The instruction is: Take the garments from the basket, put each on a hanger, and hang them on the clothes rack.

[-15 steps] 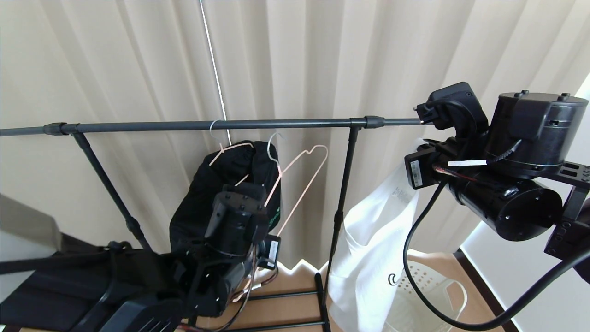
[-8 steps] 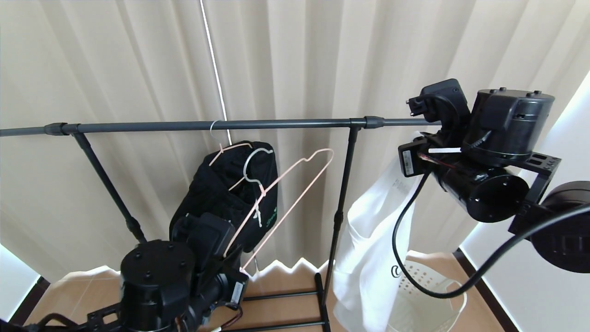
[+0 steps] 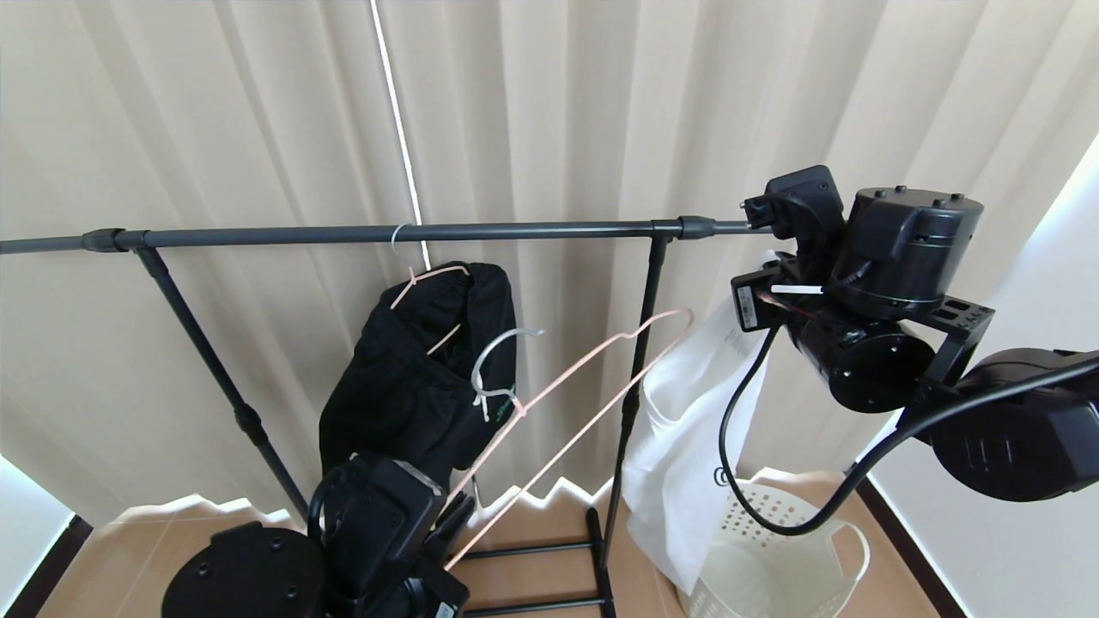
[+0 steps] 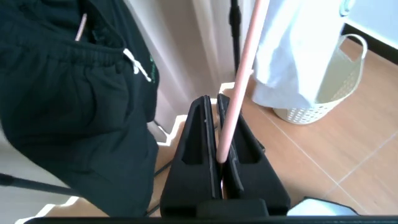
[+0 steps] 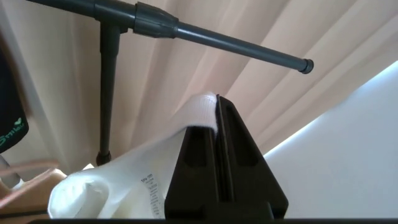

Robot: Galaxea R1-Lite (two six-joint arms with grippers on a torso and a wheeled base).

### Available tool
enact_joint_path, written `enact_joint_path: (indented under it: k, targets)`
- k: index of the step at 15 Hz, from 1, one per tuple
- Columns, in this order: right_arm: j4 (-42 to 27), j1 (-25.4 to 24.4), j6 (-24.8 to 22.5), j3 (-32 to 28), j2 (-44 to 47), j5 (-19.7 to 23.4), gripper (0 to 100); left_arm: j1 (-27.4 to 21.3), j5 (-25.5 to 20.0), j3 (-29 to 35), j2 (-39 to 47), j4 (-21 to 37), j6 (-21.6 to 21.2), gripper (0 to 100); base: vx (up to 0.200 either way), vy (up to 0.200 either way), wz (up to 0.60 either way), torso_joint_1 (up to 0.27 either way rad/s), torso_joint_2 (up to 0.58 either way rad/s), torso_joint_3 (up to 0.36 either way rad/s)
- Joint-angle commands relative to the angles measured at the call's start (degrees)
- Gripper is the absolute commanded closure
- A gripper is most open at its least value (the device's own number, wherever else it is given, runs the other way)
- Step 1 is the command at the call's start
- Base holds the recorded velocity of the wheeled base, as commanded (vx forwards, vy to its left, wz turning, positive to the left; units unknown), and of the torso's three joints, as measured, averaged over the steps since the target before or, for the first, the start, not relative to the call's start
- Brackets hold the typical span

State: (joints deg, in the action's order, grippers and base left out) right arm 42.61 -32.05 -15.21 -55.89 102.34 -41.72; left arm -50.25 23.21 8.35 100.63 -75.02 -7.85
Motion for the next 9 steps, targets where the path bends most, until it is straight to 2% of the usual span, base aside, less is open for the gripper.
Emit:
enact_joint_path:
  k: [1,9]
  targets:
    - [0.0,-0.8,0.0,0.1,0.2,0.0,100,-1.0,0.0,-0.5,2.6,-0.8,0.3,100,0.000,0.000,0.00,0.000,0.00,0.000]
    - [0.0,-4.3,0.2,0.3,1.3,-0.9,100,-2.4,0.0,-0.6,3.9,-3.3,1.5,100,0.000,0.000,0.00,0.000,0.00,0.000]
